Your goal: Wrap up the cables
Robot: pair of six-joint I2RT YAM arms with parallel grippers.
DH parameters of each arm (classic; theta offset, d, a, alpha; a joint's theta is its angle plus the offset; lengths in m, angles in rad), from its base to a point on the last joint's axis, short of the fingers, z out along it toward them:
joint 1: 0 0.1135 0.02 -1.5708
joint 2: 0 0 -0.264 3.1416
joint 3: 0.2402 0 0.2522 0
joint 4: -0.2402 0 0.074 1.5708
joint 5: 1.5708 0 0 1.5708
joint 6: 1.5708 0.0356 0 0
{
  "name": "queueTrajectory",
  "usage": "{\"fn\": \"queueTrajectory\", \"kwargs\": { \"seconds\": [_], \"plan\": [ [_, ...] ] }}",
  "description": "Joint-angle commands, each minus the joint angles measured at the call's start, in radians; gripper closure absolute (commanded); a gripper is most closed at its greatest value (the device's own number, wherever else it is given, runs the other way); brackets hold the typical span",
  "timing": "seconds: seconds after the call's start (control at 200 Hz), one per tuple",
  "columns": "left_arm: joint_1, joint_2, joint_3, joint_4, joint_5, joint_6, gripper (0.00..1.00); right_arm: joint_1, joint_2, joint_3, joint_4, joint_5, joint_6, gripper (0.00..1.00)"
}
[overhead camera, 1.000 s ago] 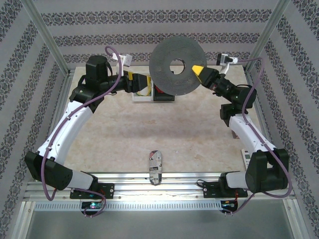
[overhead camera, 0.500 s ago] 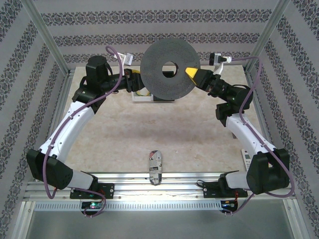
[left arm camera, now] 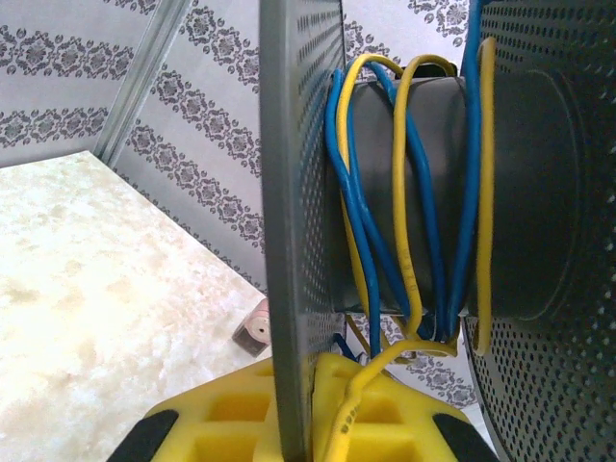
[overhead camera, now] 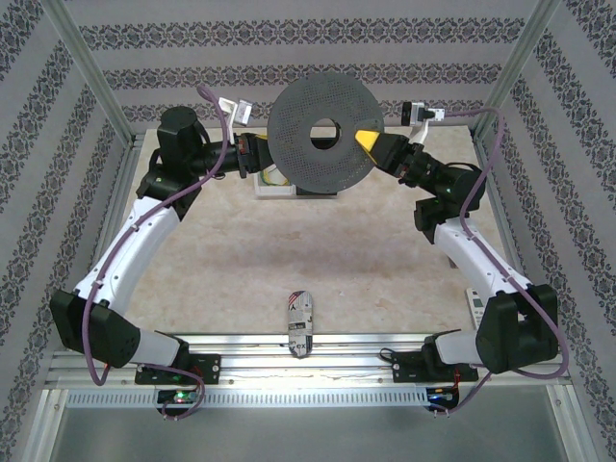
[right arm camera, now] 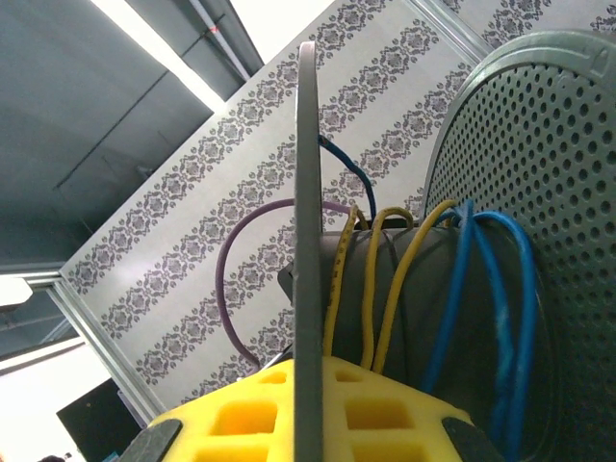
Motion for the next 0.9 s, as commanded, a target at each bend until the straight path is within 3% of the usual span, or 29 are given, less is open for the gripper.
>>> {"fn": "queueTrajectory", "kwargs": {
  "seconds": [0.0, 0.08, 0.13, 0.225, 0.305, 0.59, 0.694, 0.899],
  "plan": [
    [0.008, -0.014, 0.008, 0.057, -0.040, 0.023, 1.00, 0.011, -0.002, 0.051, 0.064, 0.004, 0.020, 1.00],
    [0.014, -0.027, 0.014, 0.053, -0.070, -0.001, 1.00, -0.010, 0.000, 0.056, -0.027, 0.007, -0.035, 0.95],
    [0.019, -0.034, 0.019, 0.049, -0.097, -0.029, 1.00, -0.027, -0.002, 0.056, -0.076, 0.023, -0.063, 0.76],
    [0.029, -0.047, 0.038, 0.016, -0.153, -0.063, 1.00, -0.060, -0.005, 0.067, -0.153, 0.034, -0.110, 0.50],
    [0.041, -0.059, 0.053, -0.010, -0.213, -0.097, 1.00, -0.089, -0.030, 0.074, -0.268, 0.039, -0.187, 0.41],
    [0.094, -0.108, 0.035, 0.017, -0.444, -0.322, 1.00, -0.124, -0.231, 0.047, -0.868, 0.104, -0.597, 0.39],
    [0.098, -0.117, 0.003, 0.084, -0.499, -0.429, 1.00, -0.057, -0.294, 0.053, -1.071, 0.203, -0.741, 0.46],
    [0.097, -0.122, -0.029, 0.178, -0.515, -0.544, 1.00, 0.110, -0.287, 0.133, -1.238, 0.401, -0.897, 0.57]
  ]
}}
